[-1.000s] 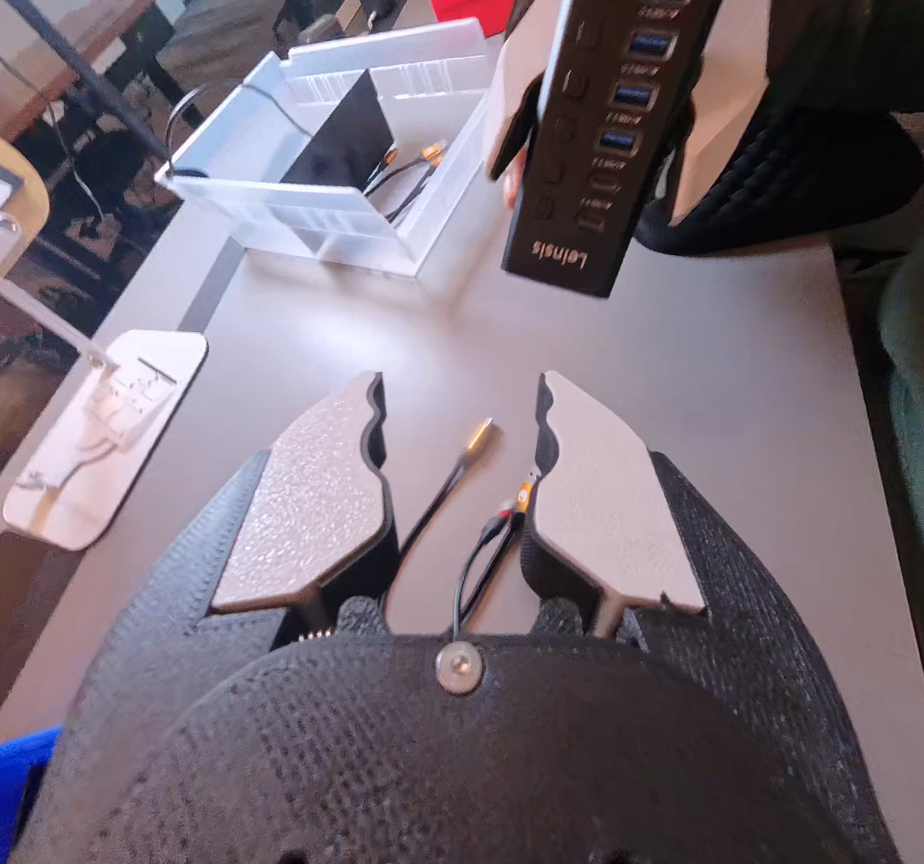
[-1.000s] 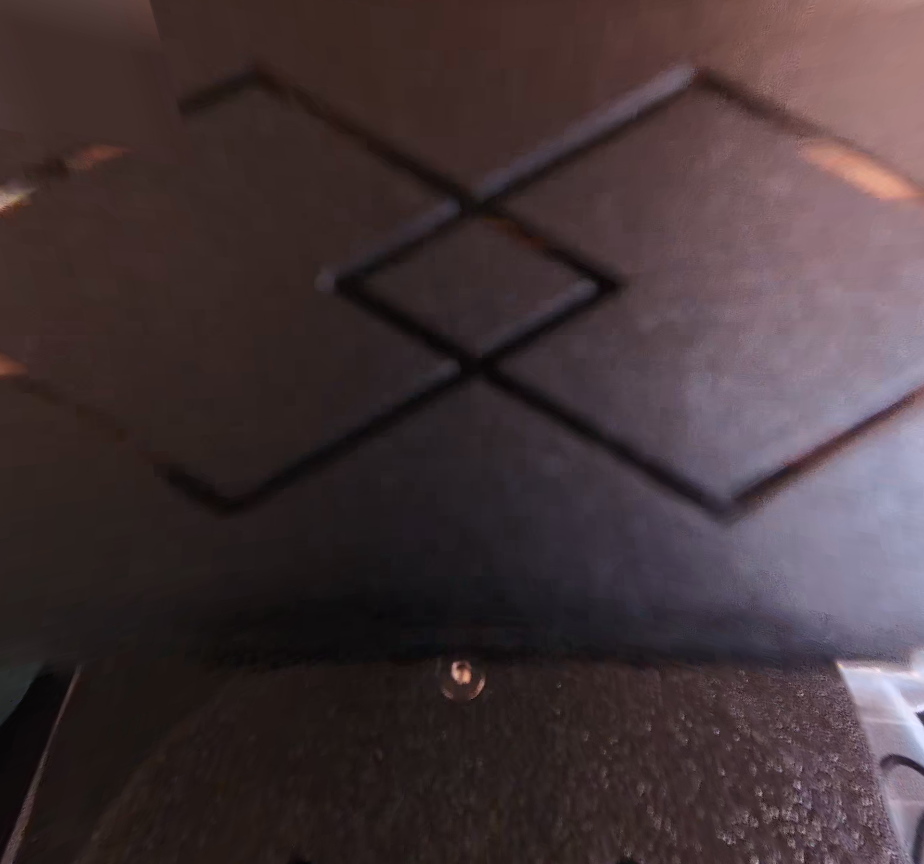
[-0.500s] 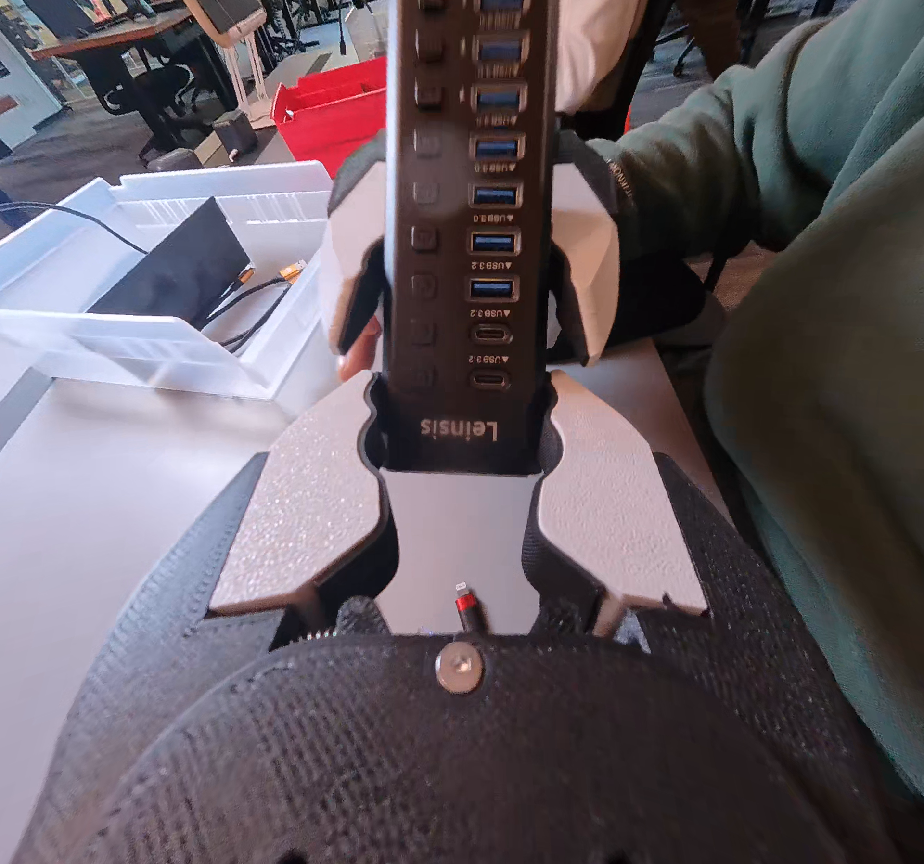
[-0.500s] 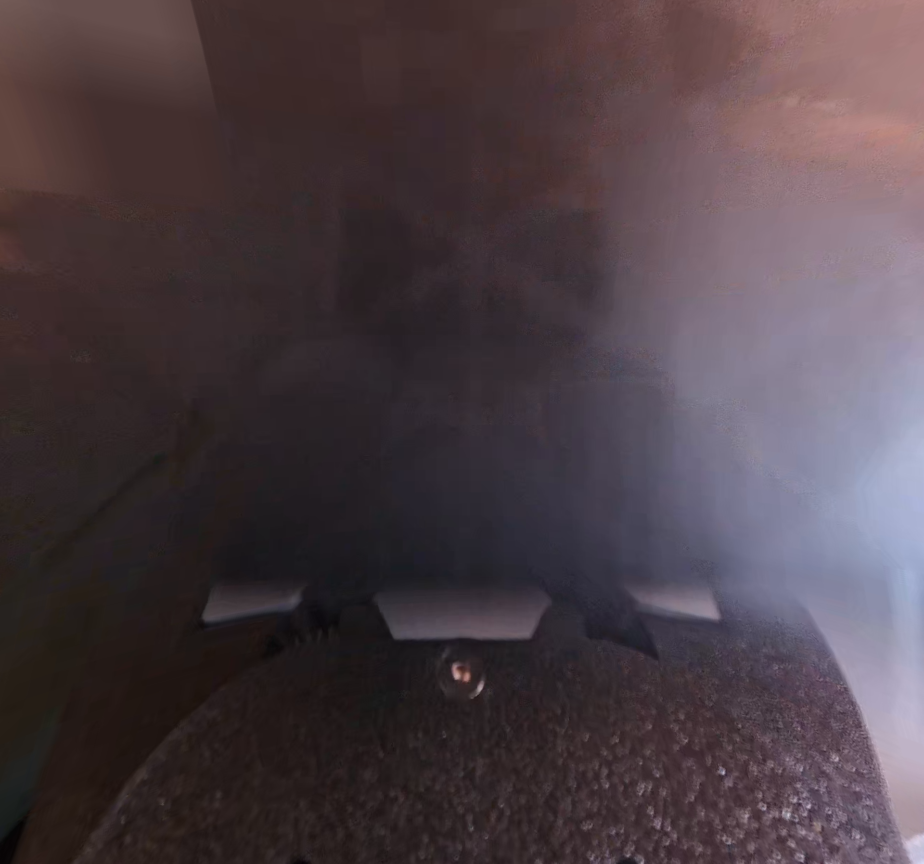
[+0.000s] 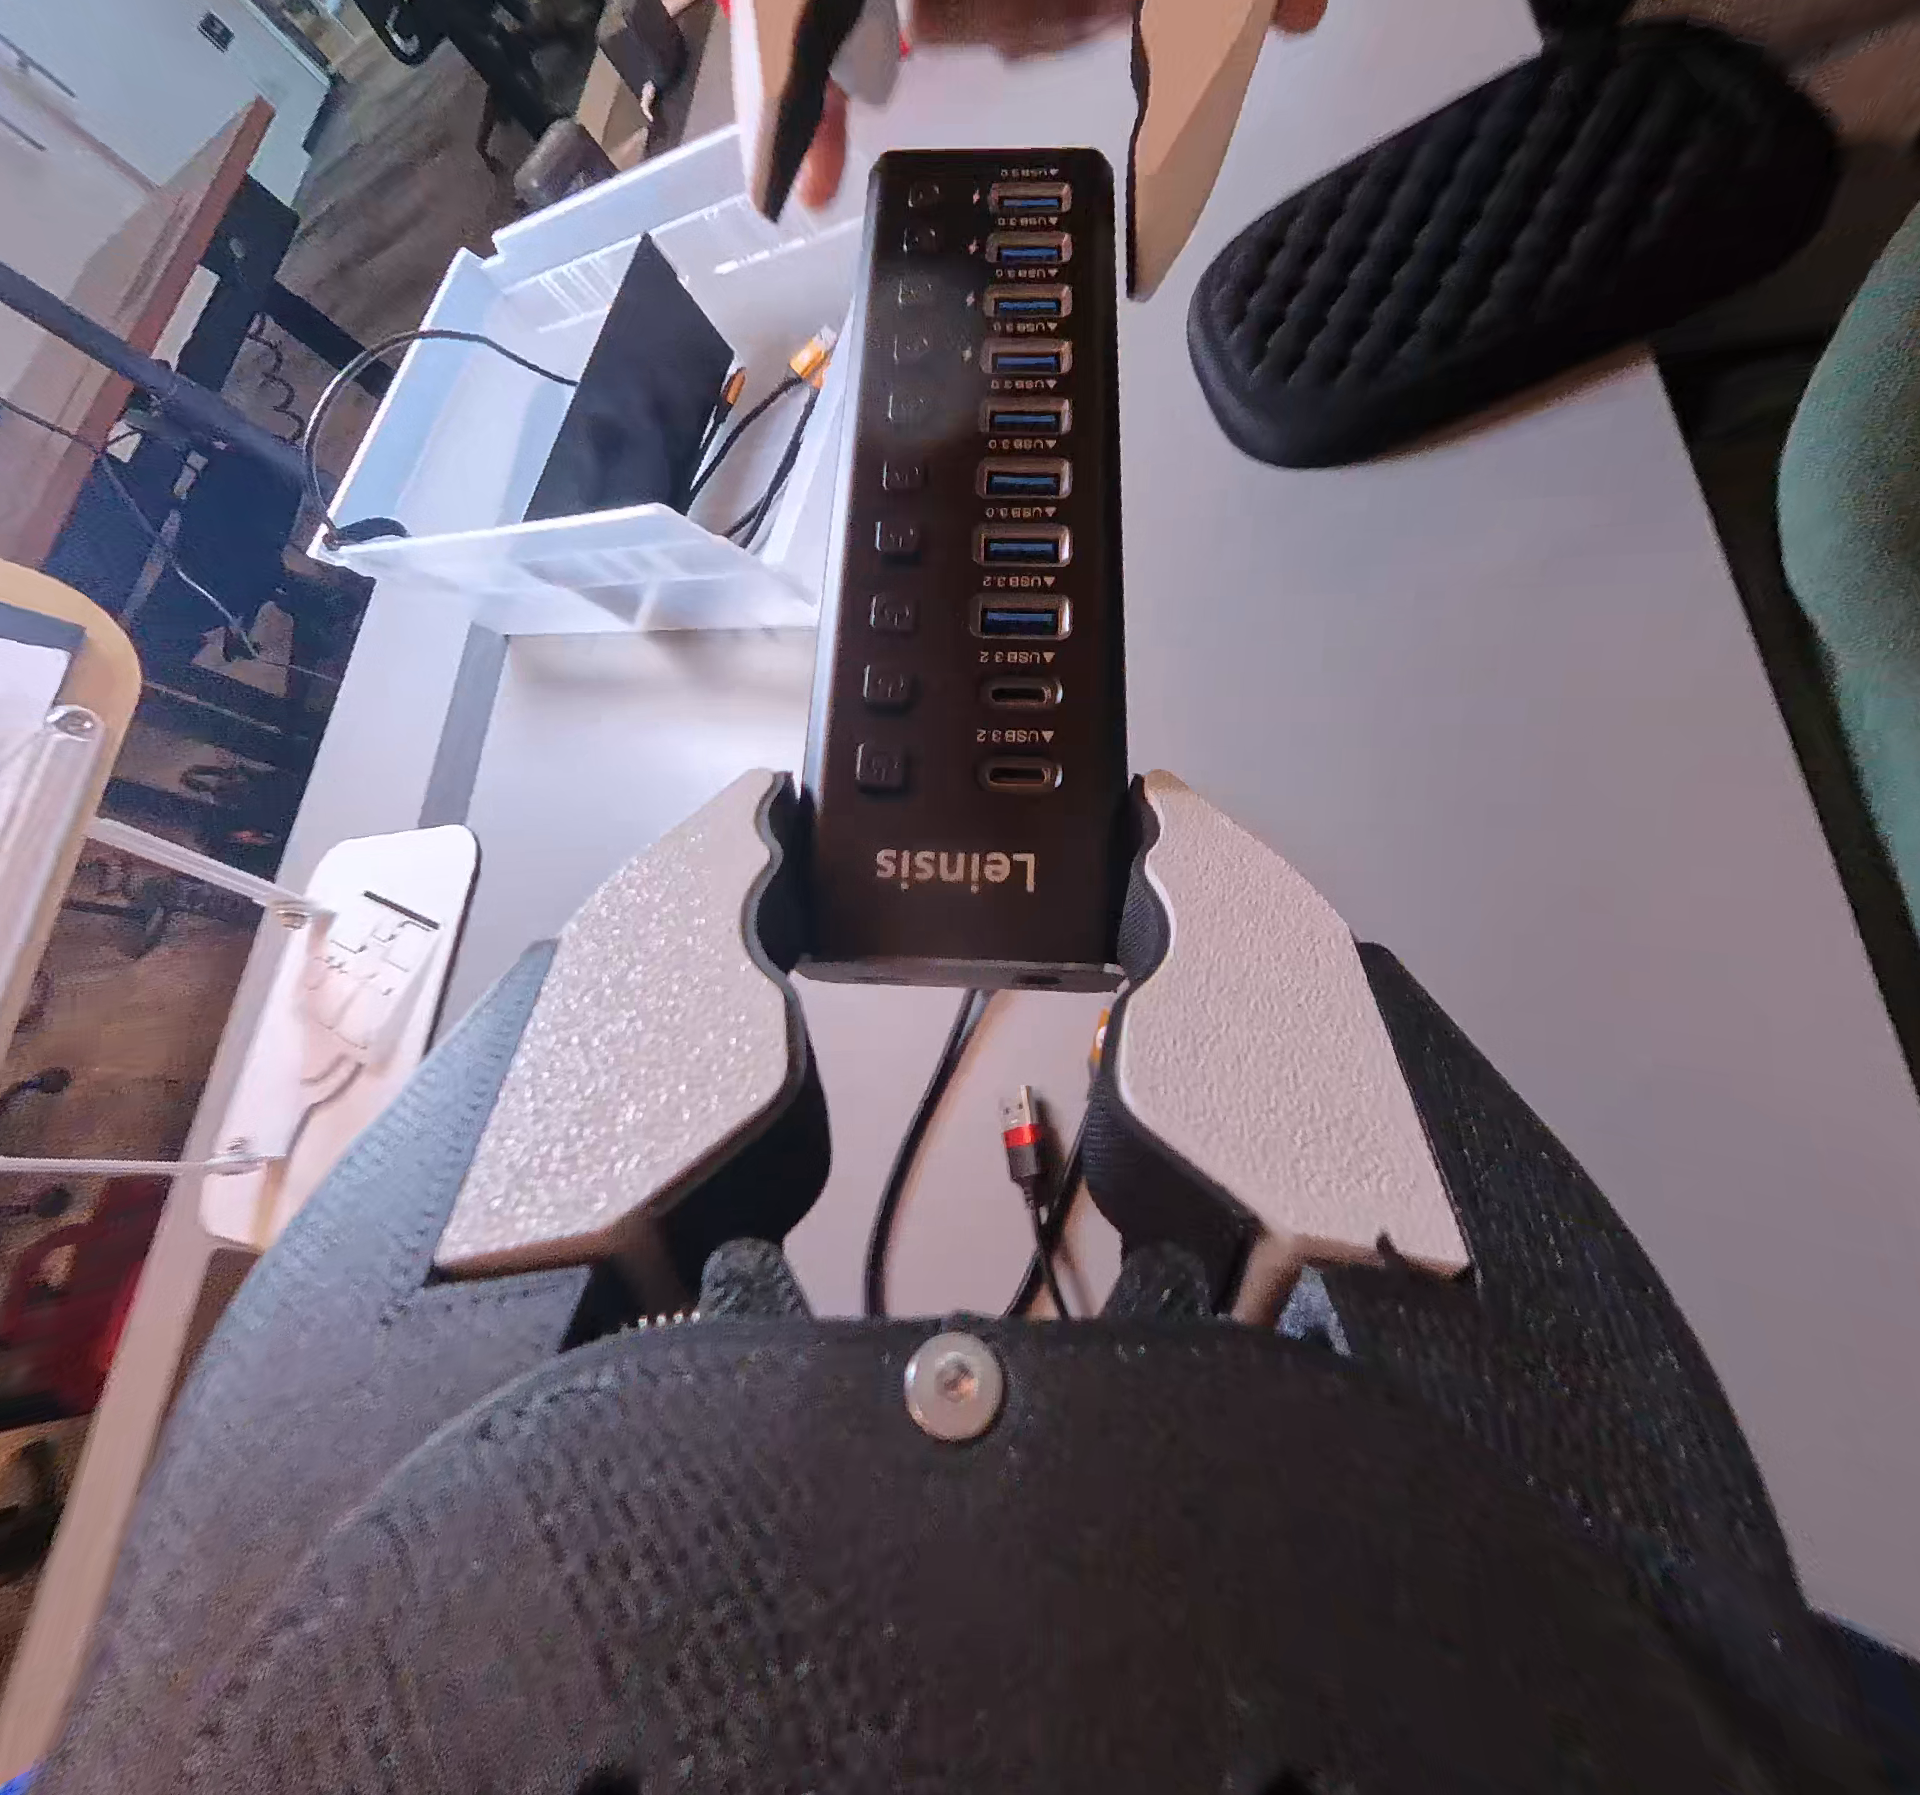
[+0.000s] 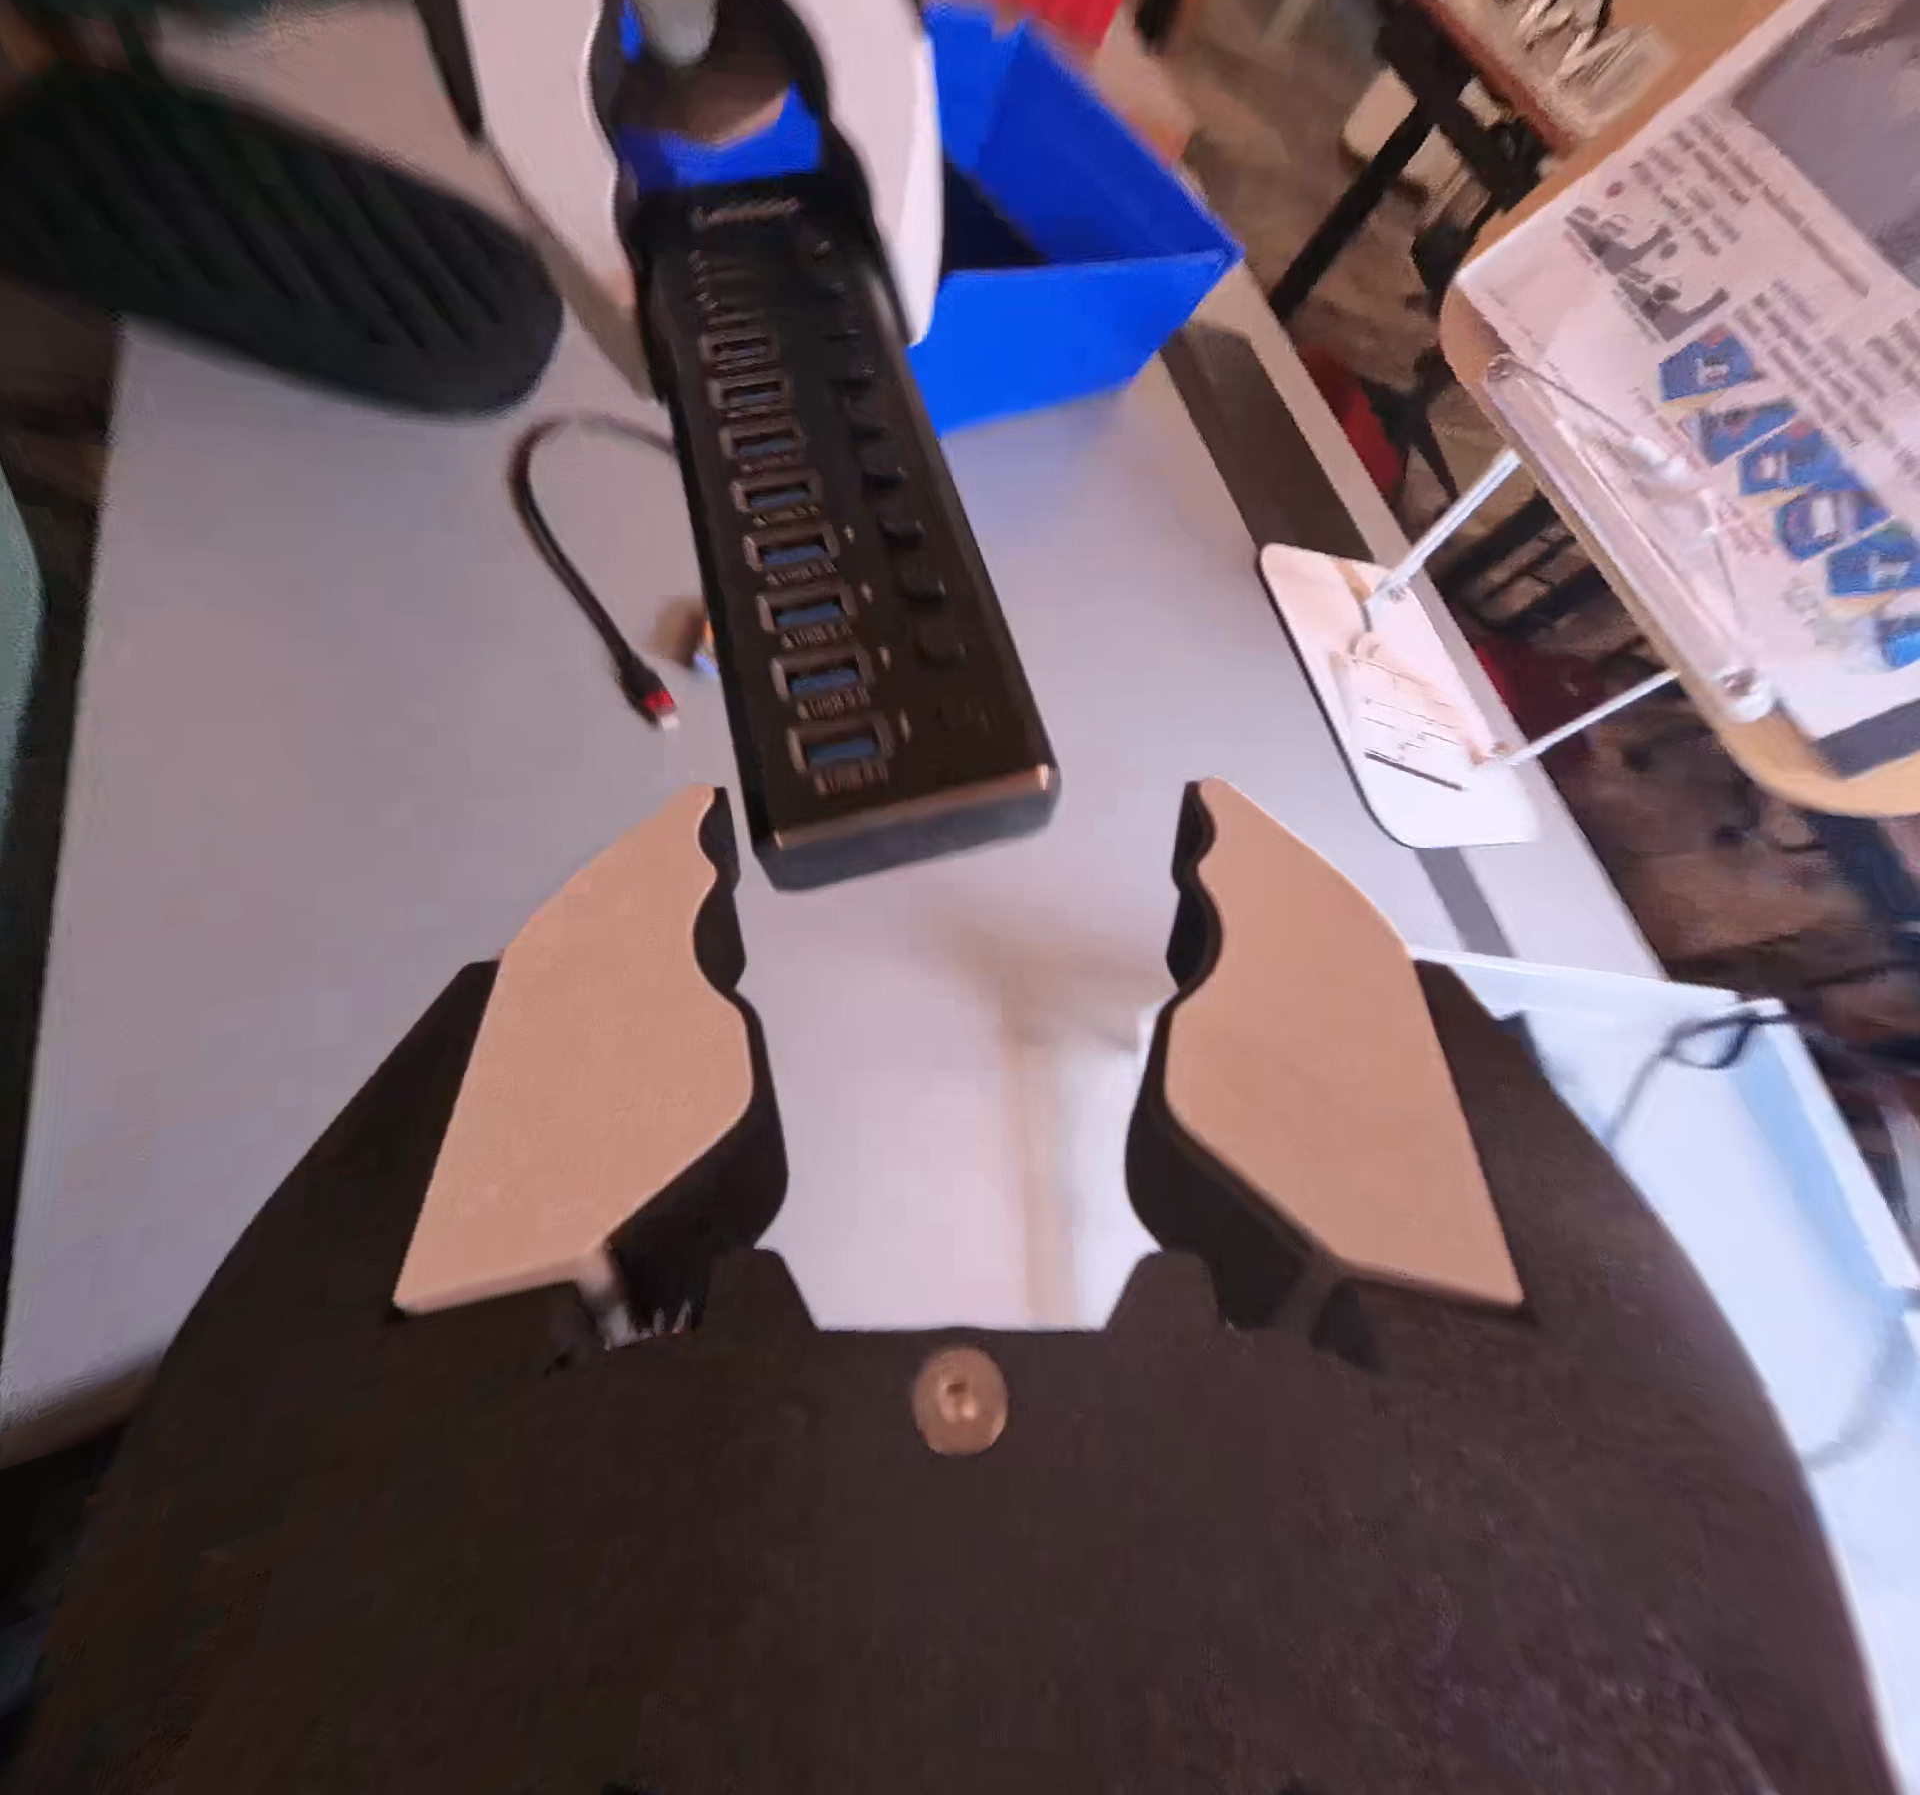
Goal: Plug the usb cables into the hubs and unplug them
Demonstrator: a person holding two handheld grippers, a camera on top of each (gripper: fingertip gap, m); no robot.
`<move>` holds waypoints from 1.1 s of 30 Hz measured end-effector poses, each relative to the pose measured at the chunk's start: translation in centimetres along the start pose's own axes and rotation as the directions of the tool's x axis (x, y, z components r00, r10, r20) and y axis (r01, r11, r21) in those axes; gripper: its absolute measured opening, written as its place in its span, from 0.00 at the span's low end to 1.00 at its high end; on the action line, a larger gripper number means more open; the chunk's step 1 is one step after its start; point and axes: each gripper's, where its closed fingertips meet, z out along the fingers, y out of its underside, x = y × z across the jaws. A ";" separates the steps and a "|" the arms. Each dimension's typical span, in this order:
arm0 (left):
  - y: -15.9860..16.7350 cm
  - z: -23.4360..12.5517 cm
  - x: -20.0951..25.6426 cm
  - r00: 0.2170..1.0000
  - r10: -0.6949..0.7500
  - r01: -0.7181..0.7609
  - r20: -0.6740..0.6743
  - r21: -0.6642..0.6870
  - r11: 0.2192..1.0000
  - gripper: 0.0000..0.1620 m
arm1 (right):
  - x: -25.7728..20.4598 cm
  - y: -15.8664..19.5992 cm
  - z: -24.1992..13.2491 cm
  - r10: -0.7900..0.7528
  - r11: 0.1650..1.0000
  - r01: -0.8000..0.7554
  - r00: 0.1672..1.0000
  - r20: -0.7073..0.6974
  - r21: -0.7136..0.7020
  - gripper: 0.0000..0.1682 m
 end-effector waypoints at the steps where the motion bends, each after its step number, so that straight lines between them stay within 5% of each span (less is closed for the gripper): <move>1: -0.1 0.2 -0.1 1.000 0.030 -0.030 -0.001 -0.026 0.999 0.37 | -0.4 -0.4 0.2 -0.062 0.996 0.063 0.998 0.011 -0.066 0.48; 9: -1.4 2.8 -1.2 0.986 0.167 -0.162 0.019 -0.141 0.977 0.37 | -0.5 1.4 5.4 -0.299 0.866 0.303 0.951 0.074 -0.397 0.42; 15: -1.2 2.6 -2.1 0.997 0.002 -0.004 0.081 0.027 1.000 0.34 | 0.1 3.8 5.2 -0.153 0.906 0.195 0.978 0.140 -0.374 0.41; 20: 0.1 -0.1 -2.7 0.965 -0.250 0.228 0.082 0.217 0.949 0.30 | 10.6 8.7 0.9 -0.067 0.865 0.033 0.996 -0.051 -0.501 0.40; 25: 2.8 -0.2 -2.3 0.941 -0.319 0.285 0.111 0.245 0.927 0.28 | 22.5 13.7 -2.8 -0.039 0.785 -0.078 0.984 -0.174 -0.614 0.40; 33: 6.5 1.3 -2.3 0.926 -0.361 0.340 0.112 0.169 0.925 0.27 | 28.5 21.7 0.8 0.089 0.671 -0.131 0.991 -0.095 -0.730 0.40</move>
